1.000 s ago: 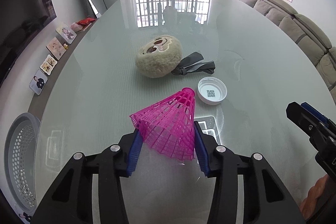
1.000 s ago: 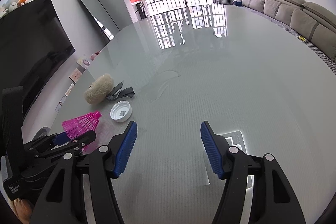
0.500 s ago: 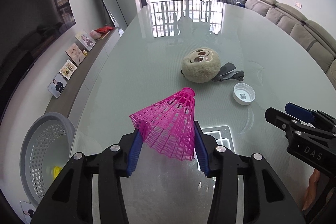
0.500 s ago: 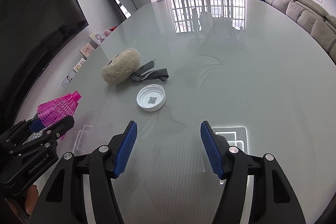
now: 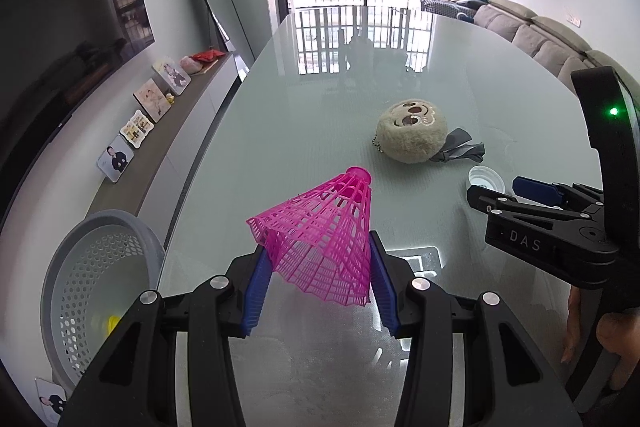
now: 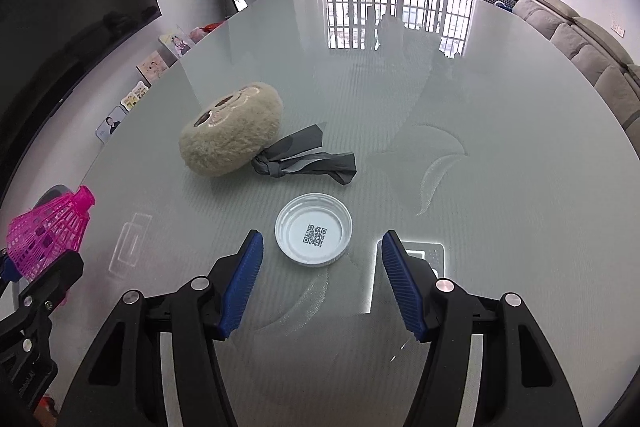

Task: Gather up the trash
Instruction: 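Grasp the white bottle cap with the right tool while the left tool holds the shuttlecock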

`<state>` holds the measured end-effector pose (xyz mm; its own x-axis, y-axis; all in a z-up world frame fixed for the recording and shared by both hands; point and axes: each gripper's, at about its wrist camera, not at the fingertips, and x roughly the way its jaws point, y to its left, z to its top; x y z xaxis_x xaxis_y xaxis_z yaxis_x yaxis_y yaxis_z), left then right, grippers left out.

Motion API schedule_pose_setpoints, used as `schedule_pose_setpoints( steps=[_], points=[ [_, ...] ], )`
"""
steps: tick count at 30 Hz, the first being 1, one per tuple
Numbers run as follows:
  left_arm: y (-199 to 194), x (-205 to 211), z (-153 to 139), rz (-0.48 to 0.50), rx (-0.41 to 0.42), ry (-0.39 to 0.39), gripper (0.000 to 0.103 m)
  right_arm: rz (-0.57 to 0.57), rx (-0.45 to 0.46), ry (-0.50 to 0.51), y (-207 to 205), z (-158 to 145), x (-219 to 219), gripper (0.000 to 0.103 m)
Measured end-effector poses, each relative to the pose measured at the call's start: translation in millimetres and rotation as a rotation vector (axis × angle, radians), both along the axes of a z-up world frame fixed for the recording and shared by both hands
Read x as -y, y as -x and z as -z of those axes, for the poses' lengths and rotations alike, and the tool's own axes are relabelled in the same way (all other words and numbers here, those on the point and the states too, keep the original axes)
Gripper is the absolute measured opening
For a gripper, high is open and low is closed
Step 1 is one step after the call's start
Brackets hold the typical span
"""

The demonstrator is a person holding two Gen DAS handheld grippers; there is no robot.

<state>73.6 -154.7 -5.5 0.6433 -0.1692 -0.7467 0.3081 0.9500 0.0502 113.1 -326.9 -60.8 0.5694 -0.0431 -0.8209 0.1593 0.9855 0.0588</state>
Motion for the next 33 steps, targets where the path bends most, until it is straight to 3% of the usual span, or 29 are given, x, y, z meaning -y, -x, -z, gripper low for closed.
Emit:
schedule_pose_setpoints(
  steps=[3,7,14,22,33],
  points=[
    [-2,0,1,-0.001,-0.005,0.002,0.045,-0.004,-0.005,0.022,-3,2,-2,0.057],
    [-2,2,2,0.0,-0.009,0.002,0.045,-0.018,-0.003,0.055,-8,2,-8,0.039],
    [1,0,-2,0.007,-0.002,0.001,0.045,-0.017,0.011,0.016,3,0,-4,0.039],
    [15,-6,-12,0.021,0.018,0.02,0.045,0.024,0.044,-0.058,45,-13,-3,0.039],
    [36,-47,-17,-0.001,0.029,0.01,0.045,-0.006,0.062,-0.097,95,-28,-45,0.039]
  ],
)
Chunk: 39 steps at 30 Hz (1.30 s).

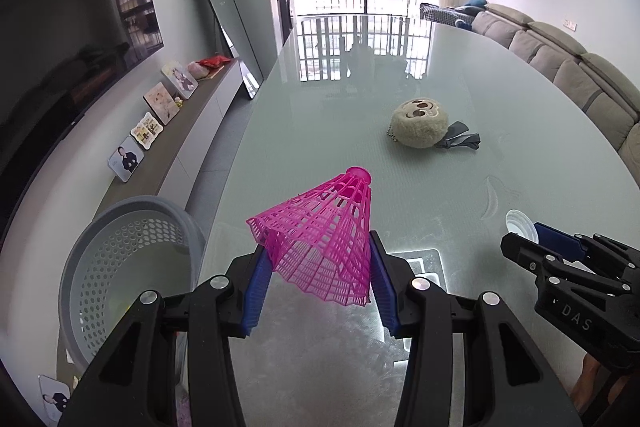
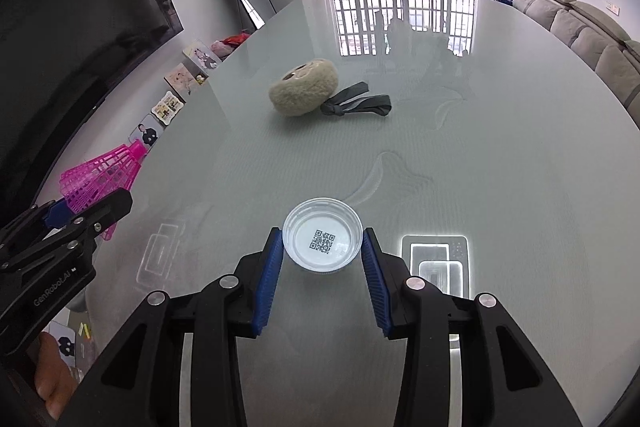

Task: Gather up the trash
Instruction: 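Grasp the white bottle cap with the right tool while the left tool holds the shuttlecock, then carry the shuttlecock and bottle cap with both tools over the grey basket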

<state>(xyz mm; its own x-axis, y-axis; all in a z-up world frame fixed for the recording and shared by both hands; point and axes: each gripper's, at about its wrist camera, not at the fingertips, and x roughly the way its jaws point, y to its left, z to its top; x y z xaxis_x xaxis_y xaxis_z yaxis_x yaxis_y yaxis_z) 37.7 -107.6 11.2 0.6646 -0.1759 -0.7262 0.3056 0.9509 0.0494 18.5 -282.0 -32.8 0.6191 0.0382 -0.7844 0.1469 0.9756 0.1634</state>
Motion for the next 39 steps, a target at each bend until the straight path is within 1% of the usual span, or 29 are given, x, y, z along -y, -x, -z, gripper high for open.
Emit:
schedule_pose_setpoints(
  steps=[10,20,27,32,36,39],
  points=[
    [2,-72,6,-0.086,-0.003,0.011,0.045,-0.116,0.04,0.019,-3,-17,-80,0.039],
    [-11,-148,10,-0.194,0.005,0.029,0.045,-0.265,0.055,0.033,-33,-24,-167,0.039],
    [-19,-192,18,-0.259,-0.008,0.024,0.045,-0.353,0.041,0.02,-58,-15,-213,0.039],
    [-23,-217,24,-0.308,-0.02,0.004,0.045,-0.401,0.024,0.007,-74,-7,-238,0.039],
    [-22,-239,29,-0.358,-0.031,0.003,0.045,-0.441,0.02,0.003,-83,-3,-255,0.039],
    [-22,-255,38,-0.395,-0.055,0.006,0.045,-0.473,0.006,0.007,-90,3,-267,0.039]
  ],
)
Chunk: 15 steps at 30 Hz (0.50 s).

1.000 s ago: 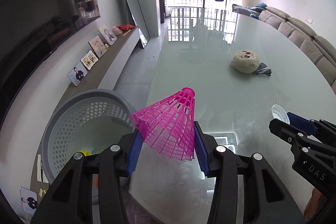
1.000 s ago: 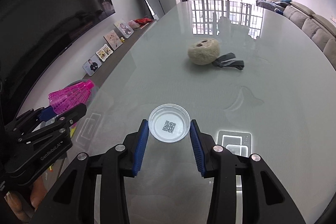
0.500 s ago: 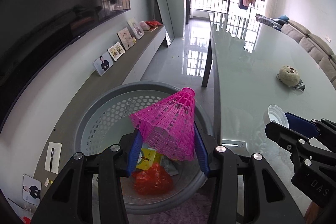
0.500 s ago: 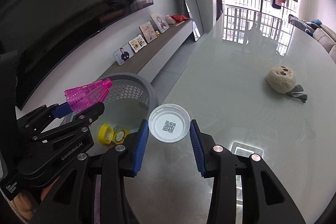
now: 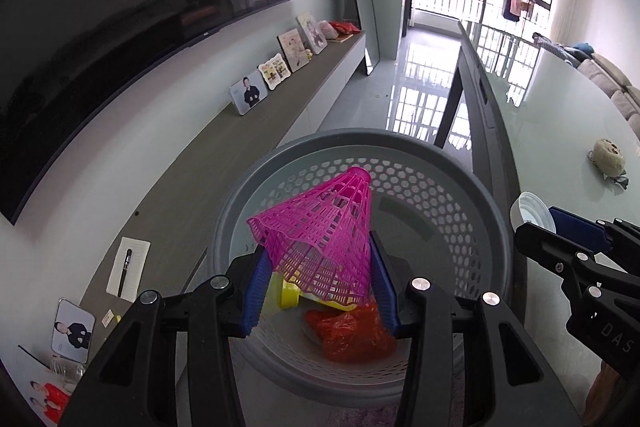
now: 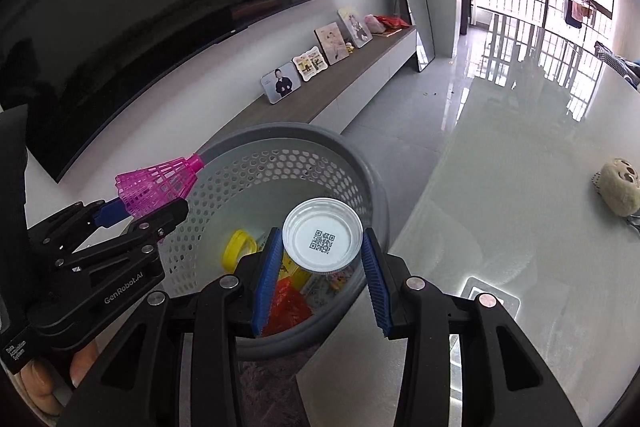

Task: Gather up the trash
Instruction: 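Carry the shuttlecock and bottle cap with both tools over the grey basket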

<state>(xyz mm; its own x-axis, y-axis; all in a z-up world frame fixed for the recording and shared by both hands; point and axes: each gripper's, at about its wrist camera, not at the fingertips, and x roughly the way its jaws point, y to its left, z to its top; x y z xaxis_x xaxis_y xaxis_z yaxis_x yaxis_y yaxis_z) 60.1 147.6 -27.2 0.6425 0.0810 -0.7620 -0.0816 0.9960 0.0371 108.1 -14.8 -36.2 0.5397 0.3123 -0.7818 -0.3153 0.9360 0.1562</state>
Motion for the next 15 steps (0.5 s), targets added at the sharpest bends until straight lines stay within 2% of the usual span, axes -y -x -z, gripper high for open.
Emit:
schedule_pose_setpoints(
  steps=[5,15],
  points=[
    [-2,-13,10,-0.033,-0.025,0.004,0.045,-0.035,-0.01,0.005,-10,8,-16,0.039],
    [-6,-12,9,-0.041,-0.019,0.013,0.05,-0.056,-0.028,0.007,-15,19,-22,0.039]
  ],
)
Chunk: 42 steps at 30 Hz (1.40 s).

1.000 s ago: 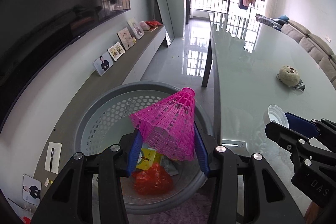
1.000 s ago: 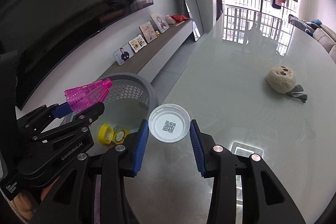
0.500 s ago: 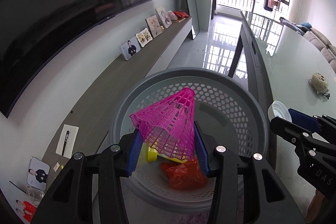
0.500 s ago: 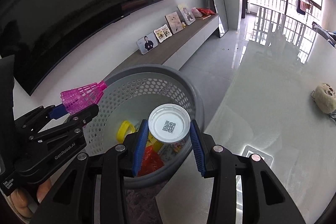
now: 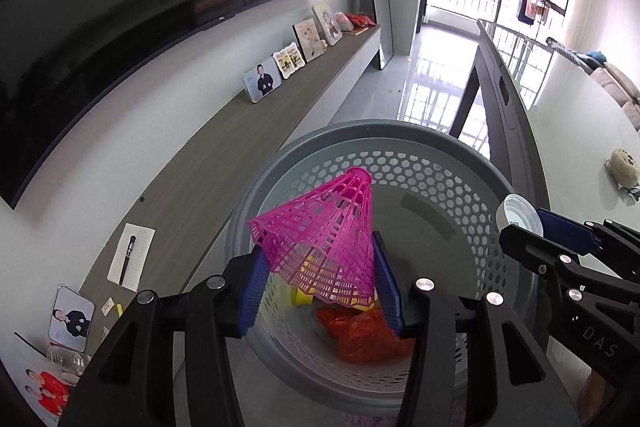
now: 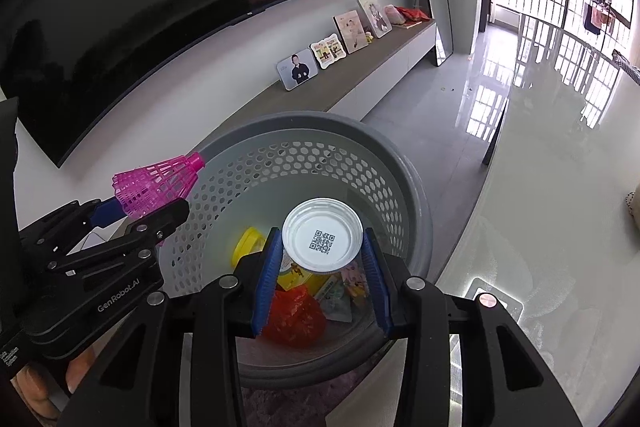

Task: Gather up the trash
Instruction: 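Carry the shuttlecock and bottle cap with both tools over the grey basket, then open both tools to drop the shuttlecock and cap into the basket, then move both open tools back over the table toward the plush ball and grey cloth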

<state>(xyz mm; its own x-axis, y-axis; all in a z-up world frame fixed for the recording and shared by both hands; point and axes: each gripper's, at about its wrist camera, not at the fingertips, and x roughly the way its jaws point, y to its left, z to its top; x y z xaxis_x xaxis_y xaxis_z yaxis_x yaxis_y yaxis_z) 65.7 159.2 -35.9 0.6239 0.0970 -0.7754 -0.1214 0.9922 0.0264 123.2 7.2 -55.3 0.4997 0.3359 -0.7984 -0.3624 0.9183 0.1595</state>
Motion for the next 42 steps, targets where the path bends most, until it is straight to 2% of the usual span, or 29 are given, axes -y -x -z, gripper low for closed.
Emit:
schedule_pose_setpoints(
  steps=[3,5,7,11,26,34,42],
  points=[
    [1,2,0,-0.002,0.002,-0.003,0.052,0.001,0.003,-0.002,2,-1,2,0.039],
    [1,2,-1,-0.005,0.002,-0.004,0.058,0.0,0.006,-0.003,0,-2,2,0.042],
    [2,2,-2,-0.009,0.005,-0.005,0.064,-0.003,0.011,-0.01,2,-3,3,0.058],
    [3,1,-5,-0.018,0.009,-0.012,0.07,0.002,0.022,-0.015,1,-6,5,0.058],
    [6,10,-15,-0.019,0.022,-0.029,0.076,0.047,0.036,-0.048,9,-14,27,0.058],
    [4,36,-22,0.02,0.033,-0.032,0.077,0.125,0.05,-0.057,22,-22,69,0.058],
    [1,91,-28,0.134,0.05,-0.001,0.08,0.279,0.067,-0.035,37,-27,143,0.058]
  ],
)
